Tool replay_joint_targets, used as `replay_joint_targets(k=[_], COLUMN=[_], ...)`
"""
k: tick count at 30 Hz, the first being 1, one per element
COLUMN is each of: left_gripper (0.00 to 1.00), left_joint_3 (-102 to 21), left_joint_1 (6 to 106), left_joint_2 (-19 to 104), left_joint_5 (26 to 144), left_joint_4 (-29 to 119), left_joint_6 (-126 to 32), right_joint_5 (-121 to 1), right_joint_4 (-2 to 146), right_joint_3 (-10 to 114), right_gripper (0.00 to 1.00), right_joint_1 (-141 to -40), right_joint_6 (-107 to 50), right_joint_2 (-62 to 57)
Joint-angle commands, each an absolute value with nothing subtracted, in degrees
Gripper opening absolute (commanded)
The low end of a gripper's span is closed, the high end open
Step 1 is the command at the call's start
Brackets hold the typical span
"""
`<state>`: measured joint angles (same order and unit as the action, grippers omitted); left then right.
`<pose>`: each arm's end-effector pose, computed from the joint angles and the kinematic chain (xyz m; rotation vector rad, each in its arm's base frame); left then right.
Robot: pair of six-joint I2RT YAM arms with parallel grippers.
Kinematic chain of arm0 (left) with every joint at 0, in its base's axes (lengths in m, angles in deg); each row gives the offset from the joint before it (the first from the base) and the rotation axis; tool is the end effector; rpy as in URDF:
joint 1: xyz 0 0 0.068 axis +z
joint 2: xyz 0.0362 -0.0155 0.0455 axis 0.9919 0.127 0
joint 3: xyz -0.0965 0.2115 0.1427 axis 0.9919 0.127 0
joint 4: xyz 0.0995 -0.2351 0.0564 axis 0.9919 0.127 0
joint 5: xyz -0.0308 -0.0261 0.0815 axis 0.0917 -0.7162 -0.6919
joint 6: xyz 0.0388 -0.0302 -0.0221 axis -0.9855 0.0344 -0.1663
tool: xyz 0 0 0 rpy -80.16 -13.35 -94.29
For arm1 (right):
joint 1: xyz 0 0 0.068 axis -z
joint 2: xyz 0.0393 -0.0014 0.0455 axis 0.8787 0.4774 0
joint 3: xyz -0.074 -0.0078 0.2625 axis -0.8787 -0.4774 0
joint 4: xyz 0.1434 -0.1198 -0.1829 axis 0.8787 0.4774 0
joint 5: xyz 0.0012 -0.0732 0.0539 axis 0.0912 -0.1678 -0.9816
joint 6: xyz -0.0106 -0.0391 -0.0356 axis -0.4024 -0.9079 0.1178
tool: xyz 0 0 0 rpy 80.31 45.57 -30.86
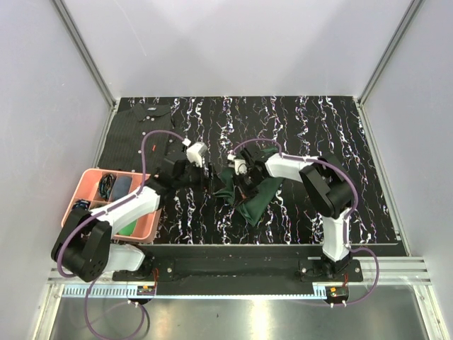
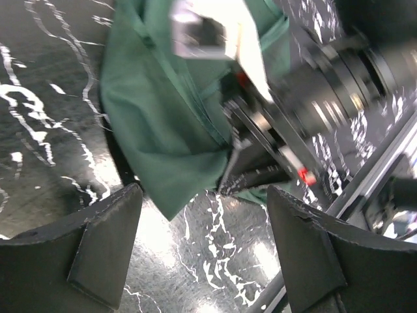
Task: Fold the napkin, place the utensils inside, and roll it up
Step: Roll the napkin with the utensil
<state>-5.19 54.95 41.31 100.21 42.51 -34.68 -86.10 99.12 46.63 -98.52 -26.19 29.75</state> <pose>0.2318 -0.1379 0.2108 0.3384 2.2130 -0.9457 0.2898 0.2437 0.1330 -0.8447 2.7863 1.0112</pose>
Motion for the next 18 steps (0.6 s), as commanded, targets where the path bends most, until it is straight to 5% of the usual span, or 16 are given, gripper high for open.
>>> replay_joint_targets(k=[1, 12, 18], left_gripper=[0.8, 0.63, 0.67], left_joint_3=[-6.6, -9.3, -15.7], left_joint_1=[52.5, 51.9, 52.2], left_joint_2=[42.2, 48.5, 55.9], left_joint_5=[95.2, 88.5, 88.6], left_joint_4=[41.7, 39.9, 40.7], left_joint_6=[-40.0, -36.0, -30.7], right_joint_5=[-99.2, -100.9, -100.7], right_joint_4=[100.7, 101.0, 101.0], right_joint_3=[48.5, 49.1, 48.6], right_gripper=[0.0, 0.0, 0.0], right_joint_1=[-95.7, -92.4, -92.4], right_joint_6=[-27.3, -28.3, -28.2], right_joint_2=[32.8, 35.9, 35.5])
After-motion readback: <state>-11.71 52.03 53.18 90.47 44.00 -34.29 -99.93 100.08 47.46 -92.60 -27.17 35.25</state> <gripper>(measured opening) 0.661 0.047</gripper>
